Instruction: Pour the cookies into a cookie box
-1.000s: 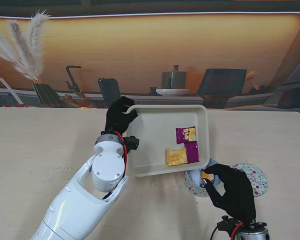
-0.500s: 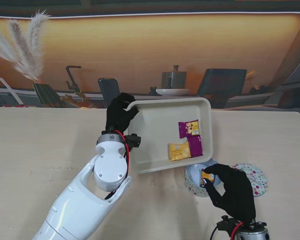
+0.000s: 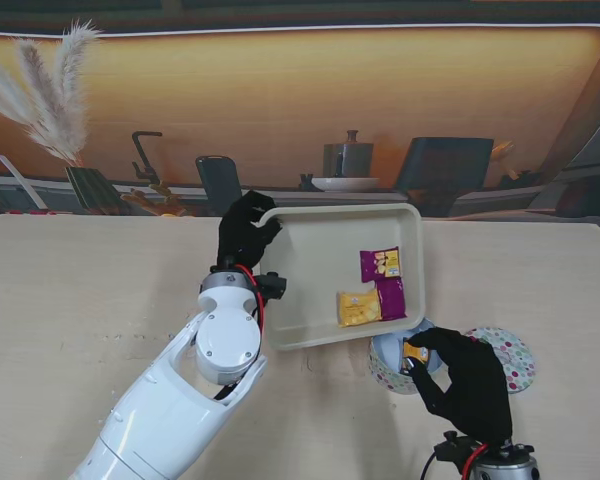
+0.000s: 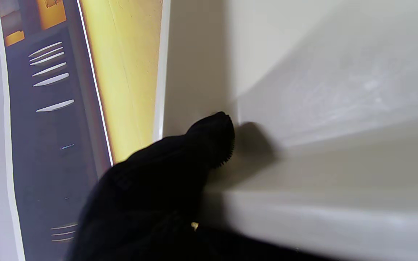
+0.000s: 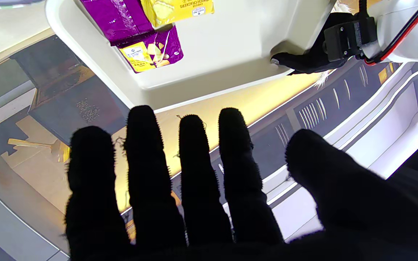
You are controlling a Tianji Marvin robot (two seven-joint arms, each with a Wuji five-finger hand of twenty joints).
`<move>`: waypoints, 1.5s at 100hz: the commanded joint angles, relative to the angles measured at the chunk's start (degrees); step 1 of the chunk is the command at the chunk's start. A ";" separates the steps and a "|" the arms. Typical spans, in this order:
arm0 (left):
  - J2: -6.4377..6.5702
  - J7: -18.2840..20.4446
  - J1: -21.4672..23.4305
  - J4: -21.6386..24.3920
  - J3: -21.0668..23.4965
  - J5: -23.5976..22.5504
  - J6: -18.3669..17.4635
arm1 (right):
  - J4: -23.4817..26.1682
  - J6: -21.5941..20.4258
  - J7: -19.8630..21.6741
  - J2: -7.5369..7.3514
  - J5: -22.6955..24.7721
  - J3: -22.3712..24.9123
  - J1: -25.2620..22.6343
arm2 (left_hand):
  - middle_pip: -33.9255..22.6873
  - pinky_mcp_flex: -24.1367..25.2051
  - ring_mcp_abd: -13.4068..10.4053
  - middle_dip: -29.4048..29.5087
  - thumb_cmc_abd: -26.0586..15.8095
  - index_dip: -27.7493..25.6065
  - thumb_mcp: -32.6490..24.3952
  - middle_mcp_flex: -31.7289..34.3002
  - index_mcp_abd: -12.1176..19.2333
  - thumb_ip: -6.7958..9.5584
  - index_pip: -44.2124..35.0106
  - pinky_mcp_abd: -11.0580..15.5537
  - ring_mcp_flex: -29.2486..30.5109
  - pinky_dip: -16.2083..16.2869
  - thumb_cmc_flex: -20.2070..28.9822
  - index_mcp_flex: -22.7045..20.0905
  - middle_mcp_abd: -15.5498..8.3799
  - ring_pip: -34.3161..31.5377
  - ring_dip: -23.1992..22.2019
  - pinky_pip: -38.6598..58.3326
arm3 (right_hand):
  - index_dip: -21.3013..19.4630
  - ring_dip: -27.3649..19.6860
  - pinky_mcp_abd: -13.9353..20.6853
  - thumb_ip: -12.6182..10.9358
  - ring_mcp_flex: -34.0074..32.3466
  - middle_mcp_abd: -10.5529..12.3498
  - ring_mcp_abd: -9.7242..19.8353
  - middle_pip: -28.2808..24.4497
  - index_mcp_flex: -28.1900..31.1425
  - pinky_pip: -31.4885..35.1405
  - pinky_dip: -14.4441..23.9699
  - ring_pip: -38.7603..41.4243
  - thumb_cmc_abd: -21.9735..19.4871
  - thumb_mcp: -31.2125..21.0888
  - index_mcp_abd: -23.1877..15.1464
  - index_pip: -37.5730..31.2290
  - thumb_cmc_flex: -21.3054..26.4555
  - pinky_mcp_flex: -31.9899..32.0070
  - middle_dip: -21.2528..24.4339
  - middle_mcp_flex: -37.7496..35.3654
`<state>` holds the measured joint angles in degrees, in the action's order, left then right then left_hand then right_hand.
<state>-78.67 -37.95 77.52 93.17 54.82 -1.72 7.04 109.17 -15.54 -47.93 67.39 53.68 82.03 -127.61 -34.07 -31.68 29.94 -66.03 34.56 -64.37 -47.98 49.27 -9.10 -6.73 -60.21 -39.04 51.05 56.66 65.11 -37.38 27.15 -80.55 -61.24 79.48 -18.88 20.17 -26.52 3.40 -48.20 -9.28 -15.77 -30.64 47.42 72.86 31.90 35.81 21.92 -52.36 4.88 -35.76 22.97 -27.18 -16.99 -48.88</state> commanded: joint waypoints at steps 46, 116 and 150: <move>1.29 3.84 1.32 4.79 0.68 -4.04 -1.53 | 0.23 0.00 0.26 0.14 0.30 -0.30 -0.35 | -13.39 -0.82 -3.32 -2.88 -9.34 -0.85 -9.61 7.05 2.99 4.33 -7.08 -0.38 2.66 1.30 2.44 -6.07 -4.65 0.13 0.88 3.99 | -1.09 -0.01 -1.58 -1.11 0.06 -0.01 -1.59 0.29 1.96 0.01 -0.15 -0.02 -0.25 -0.50 -0.83 1.08 -1.28 0.89 0.19 -1.21; 0.45 2.06 -0.57 0.86 -1.55 -5.98 -2.73 | 0.45 0.11 -0.72 0.29 0.37 0.07 -1.02 | -13.53 -0.85 -3.18 -2.80 -9.34 -0.79 -9.62 7.03 3.08 4.47 -7.25 -0.22 2.69 1.53 2.35 -5.98 -4.72 -0.11 0.83 4.21 | -1.11 -0.01 -1.55 -1.09 0.17 -0.11 -1.60 0.31 1.98 -0.01 -0.16 -0.04 -0.20 -0.53 -0.82 1.09 -1.27 0.91 0.19 -1.13; 0.17 0.70 -0.48 1.53 -1.67 -5.97 -4.58 | 0.55 0.08 -1.27 0.38 0.39 0.36 -1.37 | -13.63 -1.37 -3.19 -2.76 -9.12 -0.71 -9.91 7.23 3.04 4.47 -7.27 -0.46 3.06 1.70 2.32 -6.14 -4.56 -0.33 0.81 4.46 | -1.12 -0.01 -1.59 -1.09 0.23 -0.09 -1.48 0.31 1.96 -0.04 -0.17 -0.07 -0.21 -0.52 -0.79 1.10 -1.23 0.96 0.19 -1.10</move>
<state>-78.10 -37.88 76.71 92.57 52.98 -7.46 3.38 109.30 -15.46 -49.79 67.51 54.05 82.46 -128.55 -35.04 -32.13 29.24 -66.03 34.56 -63.56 -49.44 49.27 -8.17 -6.73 -60.24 -39.05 51.86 56.66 64.77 -37.34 26.67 -81.04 -61.08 80.81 -18.90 20.17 -27.08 3.40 -48.20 -9.28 -15.81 -30.64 48.37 72.86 31.90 35.81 21.93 -52.38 4.88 -35.66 22.97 -27.15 -16.99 -48.88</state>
